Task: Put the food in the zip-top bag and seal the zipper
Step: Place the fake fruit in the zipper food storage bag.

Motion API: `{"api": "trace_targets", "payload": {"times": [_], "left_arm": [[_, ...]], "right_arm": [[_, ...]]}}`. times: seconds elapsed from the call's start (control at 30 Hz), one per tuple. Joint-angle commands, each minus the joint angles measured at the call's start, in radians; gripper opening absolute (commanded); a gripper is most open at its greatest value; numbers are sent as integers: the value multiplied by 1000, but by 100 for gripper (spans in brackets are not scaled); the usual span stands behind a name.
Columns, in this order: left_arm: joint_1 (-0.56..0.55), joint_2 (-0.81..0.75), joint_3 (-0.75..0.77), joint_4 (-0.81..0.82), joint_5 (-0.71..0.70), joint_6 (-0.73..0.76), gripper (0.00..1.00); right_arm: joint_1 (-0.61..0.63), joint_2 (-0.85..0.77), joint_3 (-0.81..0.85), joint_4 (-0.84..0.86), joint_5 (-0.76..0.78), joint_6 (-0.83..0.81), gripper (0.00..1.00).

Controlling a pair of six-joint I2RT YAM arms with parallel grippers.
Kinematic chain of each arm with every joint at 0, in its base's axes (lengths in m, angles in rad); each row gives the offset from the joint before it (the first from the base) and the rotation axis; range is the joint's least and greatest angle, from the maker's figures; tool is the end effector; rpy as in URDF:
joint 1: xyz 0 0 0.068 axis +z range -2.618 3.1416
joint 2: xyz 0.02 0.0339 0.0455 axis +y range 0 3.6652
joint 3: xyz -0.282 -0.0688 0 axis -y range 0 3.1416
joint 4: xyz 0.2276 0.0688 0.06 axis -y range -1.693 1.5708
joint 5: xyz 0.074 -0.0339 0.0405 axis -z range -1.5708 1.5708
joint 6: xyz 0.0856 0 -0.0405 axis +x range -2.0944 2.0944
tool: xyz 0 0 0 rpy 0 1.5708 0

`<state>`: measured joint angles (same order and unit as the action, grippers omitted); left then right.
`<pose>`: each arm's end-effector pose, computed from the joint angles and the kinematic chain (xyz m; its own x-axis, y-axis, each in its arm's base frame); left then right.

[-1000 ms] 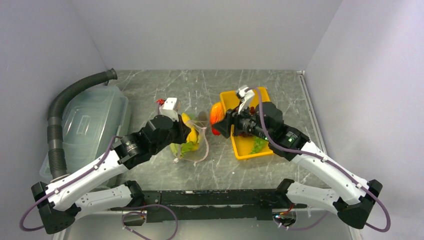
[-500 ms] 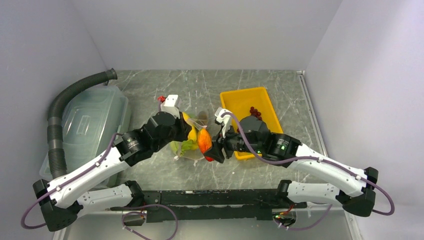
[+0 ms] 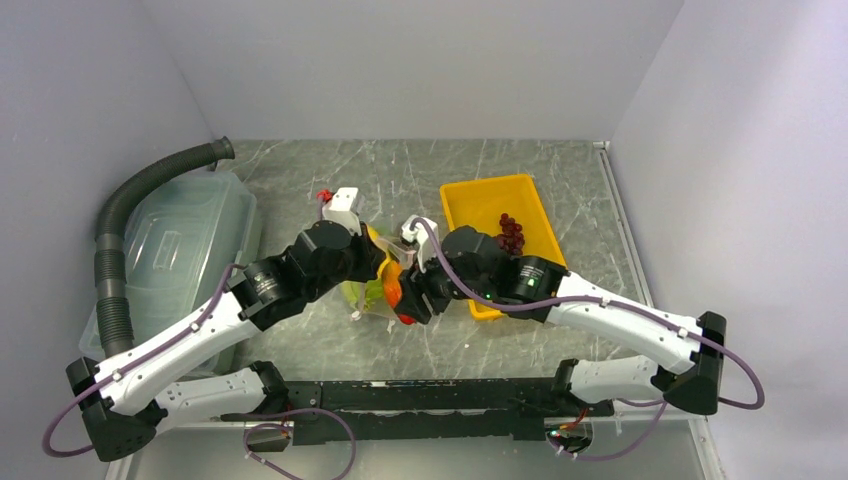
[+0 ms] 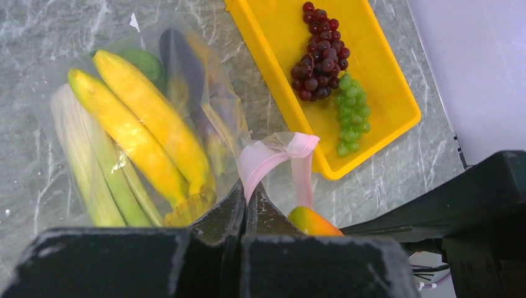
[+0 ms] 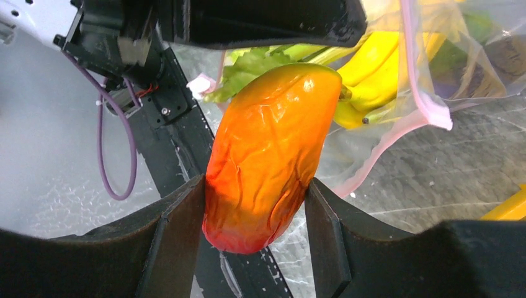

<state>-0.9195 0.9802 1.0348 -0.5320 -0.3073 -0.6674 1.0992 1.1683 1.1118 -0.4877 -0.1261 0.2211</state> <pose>0.1571 -0.1634 0.3486 -0.5872 -0.2029 -0.7836 0.2951 0.8478 -0.4406 0.1159 0.2509 0.3377 -0.4340 -0.3722 -0.8204 -0.8584 0.4474 0.2512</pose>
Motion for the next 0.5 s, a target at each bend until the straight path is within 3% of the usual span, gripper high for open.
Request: {"api": "trace_targets", "payload": {"times": [0.0, 0.17, 0.47], "left_arm": [[1, -4, 60, 26, 22, -15, 0], [2, -20, 60, 17, 27, -18, 0], [2, -44, 83, -9, 43, -15, 0]], "right_arm": [[3, 45, 111, -33, 61, 39, 4], [1, 96, 157, -67, 160, 80, 9], [-7, 185, 223, -100, 246, 114, 9]]}}
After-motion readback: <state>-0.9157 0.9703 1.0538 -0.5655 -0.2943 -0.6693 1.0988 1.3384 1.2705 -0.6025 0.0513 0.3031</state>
